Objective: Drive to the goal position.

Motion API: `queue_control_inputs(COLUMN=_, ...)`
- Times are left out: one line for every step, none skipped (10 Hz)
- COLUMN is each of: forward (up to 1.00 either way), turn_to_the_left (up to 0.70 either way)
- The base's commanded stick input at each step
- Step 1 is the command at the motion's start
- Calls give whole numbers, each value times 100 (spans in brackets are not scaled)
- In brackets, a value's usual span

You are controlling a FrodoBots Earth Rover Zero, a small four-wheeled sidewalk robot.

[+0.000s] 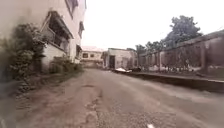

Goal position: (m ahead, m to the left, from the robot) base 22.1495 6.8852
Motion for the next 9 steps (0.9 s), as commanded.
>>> queue_control_inputs(forward=70, turn_to_the_left=0)
queue_control_inputs(forward=70, turn_to_the_left=0)
queue_control_inputs(forward=70, turn_to_the_left=0)
queue_control_inputs(forward=70, turn_to_the_left=0)
queue_control_inputs(forward=70, turn_to_the_left=0)
queue_control_inputs(forward=70, turn_to_the_left=0)
queue_control_inputs(forward=70, turn_to_the_left=0)
queue_control_inputs(forward=70, turn_to_the_left=0)
queue_control_inputs(forward=70, turn_to_the_left=0)
